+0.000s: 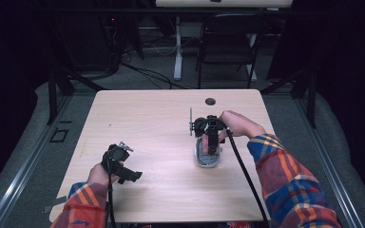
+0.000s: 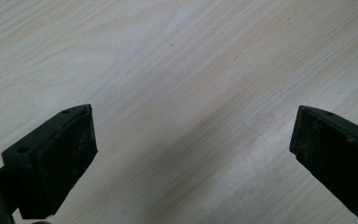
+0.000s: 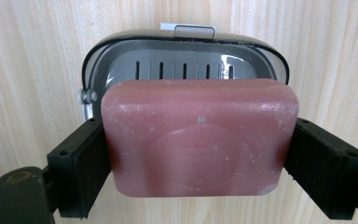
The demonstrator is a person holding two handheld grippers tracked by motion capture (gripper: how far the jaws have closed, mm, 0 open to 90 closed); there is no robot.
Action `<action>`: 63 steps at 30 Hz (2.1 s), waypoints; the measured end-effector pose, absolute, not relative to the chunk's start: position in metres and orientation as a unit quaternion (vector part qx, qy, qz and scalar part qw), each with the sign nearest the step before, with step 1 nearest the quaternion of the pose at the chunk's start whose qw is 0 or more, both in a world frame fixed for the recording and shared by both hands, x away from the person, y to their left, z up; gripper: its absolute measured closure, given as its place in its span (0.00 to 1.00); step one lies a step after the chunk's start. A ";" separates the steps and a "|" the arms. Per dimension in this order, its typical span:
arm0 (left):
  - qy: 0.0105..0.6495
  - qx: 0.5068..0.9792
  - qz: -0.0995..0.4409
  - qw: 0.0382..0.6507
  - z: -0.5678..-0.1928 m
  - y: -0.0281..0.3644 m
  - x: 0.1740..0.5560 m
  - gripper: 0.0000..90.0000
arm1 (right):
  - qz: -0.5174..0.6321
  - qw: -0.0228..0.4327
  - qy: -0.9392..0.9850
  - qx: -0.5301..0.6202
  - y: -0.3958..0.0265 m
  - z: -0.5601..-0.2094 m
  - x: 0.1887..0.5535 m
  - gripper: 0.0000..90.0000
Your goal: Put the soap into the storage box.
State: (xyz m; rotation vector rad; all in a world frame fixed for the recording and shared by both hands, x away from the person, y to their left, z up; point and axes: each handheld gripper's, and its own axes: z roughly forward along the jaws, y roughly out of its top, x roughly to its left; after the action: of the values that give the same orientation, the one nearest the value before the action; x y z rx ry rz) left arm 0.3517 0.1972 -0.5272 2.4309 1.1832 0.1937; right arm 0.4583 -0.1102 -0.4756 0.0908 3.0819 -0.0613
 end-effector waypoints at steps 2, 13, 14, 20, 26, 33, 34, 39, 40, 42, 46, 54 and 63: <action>0.426 0.876 0.070 0.214 -0.527 0.197 0.352 0.01 | -0.023 0.027 0.999 0.030 -0.108 -0.479 0.459 0.14; 0.424 0.877 0.069 0.213 -0.527 0.197 0.352 0.01 | -0.045 0.028 0.998 0.029 -0.101 -0.496 0.458 0.14; 0.424 0.878 0.069 0.212 -0.527 0.197 0.352 0.01 | -0.048 0.030 0.998 0.029 -0.101 -0.497 0.458 0.14; 0.423 0.879 0.069 0.211 -0.527 0.196 0.351 0.01 | -0.053 0.029 0.997 0.039 -0.102 -0.504 0.458 0.14; 0.422 0.879 0.068 0.210 -0.527 0.196 0.351 0.01 | -0.058 0.029 0.997 0.044 -0.103 -0.507 0.459 0.14; 0.422 0.879 0.069 0.210 -0.528 0.196 0.351 0.01 | -0.060 0.025 0.997 0.039 -0.104 -0.508 0.458 0.14; 0.421 0.879 0.069 0.210 -0.528 0.196 0.351 0.01 | -0.063 0.025 0.997 0.040 -0.105 -0.508 0.459 0.14; 0.422 0.879 0.069 0.210 -0.527 0.196 0.351 0.01 | -0.054 0.020 0.997 0.053 -0.109 -0.510 0.459 0.14; 0.422 0.879 0.069 0.210 -0.528 0.196 0.351 0.01 | -0.053 0.020 0.997 0.054 -0.109 -0.510 0.459 0.14; 0.421 0.880 0.069 0.209 -0.527 0.195 0.351 0.01 | -0.055 0.023 0.997 0.050 -0.110 -0.508 0.459 0.14; 0.421 0.880 0.069 0.211 -0.528 0.195 0.351 0.01 | -0.045 0.026 0.997 0.054 -0.112 -0.503 0.457 0.15; 0.420 0.881 0.068 0.209 -0.528 0.195 0.351 0.01 | -0.025 0.032 0.997 0.063 -0.123 -0.487 0.452 0.08; 0.417 0.882 0.068 0.207 -0.528 0.195 0.351 0.01 | -0.008 0.036 0.997 0.068 -0.141 -0.468 0.446 0.00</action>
State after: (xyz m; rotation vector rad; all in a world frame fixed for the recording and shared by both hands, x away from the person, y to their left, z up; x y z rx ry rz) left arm 0.3510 0.1947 -0.5277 2.4566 1.1612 0.1903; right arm 0.4456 -0.1413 -0.4681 0.2089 3.0616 -0.0251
